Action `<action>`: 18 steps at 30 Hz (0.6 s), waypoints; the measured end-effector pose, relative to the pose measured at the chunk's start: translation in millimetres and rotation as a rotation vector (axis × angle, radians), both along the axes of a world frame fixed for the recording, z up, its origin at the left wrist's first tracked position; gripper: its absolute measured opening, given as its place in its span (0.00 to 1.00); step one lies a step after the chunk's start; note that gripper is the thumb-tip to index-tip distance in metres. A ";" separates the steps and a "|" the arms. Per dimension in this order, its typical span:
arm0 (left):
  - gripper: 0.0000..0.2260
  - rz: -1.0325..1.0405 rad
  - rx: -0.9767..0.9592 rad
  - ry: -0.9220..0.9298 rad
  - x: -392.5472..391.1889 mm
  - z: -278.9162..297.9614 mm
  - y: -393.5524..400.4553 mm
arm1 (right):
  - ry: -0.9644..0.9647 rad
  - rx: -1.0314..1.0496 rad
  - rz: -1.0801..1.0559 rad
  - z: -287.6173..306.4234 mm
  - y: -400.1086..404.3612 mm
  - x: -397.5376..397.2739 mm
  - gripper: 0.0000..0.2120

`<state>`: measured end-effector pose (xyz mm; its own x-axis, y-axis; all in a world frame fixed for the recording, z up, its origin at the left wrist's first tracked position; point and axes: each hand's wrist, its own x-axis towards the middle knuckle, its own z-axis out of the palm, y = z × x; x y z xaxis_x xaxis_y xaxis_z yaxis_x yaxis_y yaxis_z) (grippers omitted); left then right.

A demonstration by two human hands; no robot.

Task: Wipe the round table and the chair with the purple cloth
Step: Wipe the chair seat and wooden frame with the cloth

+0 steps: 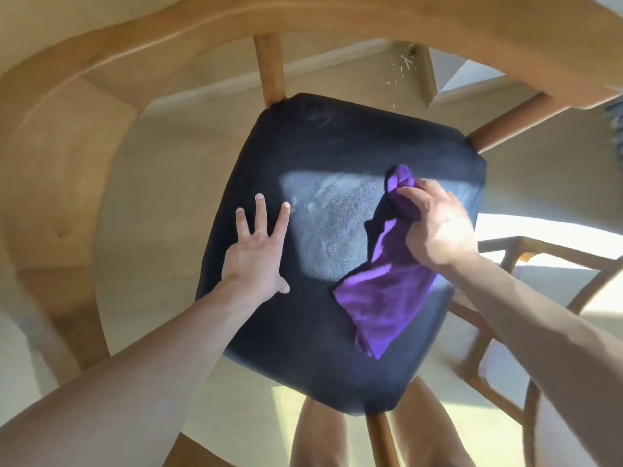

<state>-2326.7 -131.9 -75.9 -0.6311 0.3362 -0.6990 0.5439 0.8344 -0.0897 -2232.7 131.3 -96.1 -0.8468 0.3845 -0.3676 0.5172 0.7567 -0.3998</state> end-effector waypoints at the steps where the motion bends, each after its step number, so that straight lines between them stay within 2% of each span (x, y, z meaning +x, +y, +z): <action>1: 0.66 0.001 0.002 0.000 0.5 -0.5 -0.3 | -0.034 0.036 -0.062 1.7 -8.8 -0.1 0.32; 2: 0.66 0.002 0.006 -0.003 1.0 -1.6 -0.6 | -0.085 0.101 -0.031 3.9 -24.9 2.7 0.31; 4: 0.67 0.012 0.013 -0.006 1.1 -2.7 -1.5 | -0.149 0.193 0.292 10.3 -67.7 10.9 0.29; 6: 0.67 0.012 0.016 -0.001 1.1 -2.2 -2.1 | -0.111 0.085 0.763 15.5 -95.2 13.2 0.26; 7: 0.67 0.012 0.018 0.001 1.1 -1.6 -2.5 | -0.087 0.023 0.923 14.7 -96.0 5.3 0.23; 8: 0.66 0.014 0.023 0.001 1.4 -1.4 -2.8 | -0.060 0.010 0.974 12.2 -89.4 -9.9 0.21; 9: 0.66 0.014 0.029 0.000 1.6 -1.9 -2.9 | -0.039 0.029 0.895 7.9 -78.7 -29.9 0.20; 10: 0.66 0.012 0.037 0.000 1.5 -3.2 -3.5 | 0.003 0.055 0.705 2.8 -65.0 -54.1 0.20; 13: 0.66 0.002 0.061 0.005 1.8 -7.4 -4.2 | 0.086 0.028 -0.065 -2.2 -16.6 -126.6 0.21; 14: 0.66 -0.004 0.063 0.007 2.2 -8.8 -3.9 | 0.079 -0.006 -0.234 -3.0 -6.1 -145.7 0.19; 16: 0.66 -0.010 0.058 0.011 3.5 -11.0 -2.7 | -0.035 -0.033 -0.339 -6.6 -6.2 -170.4 0.17; 18: 0.67 -0.006 0.047 0.017 4.8 -12.5 -1.7 | -0.118 0.041 -0.212 -4.6 -28.8 -177.5 0.20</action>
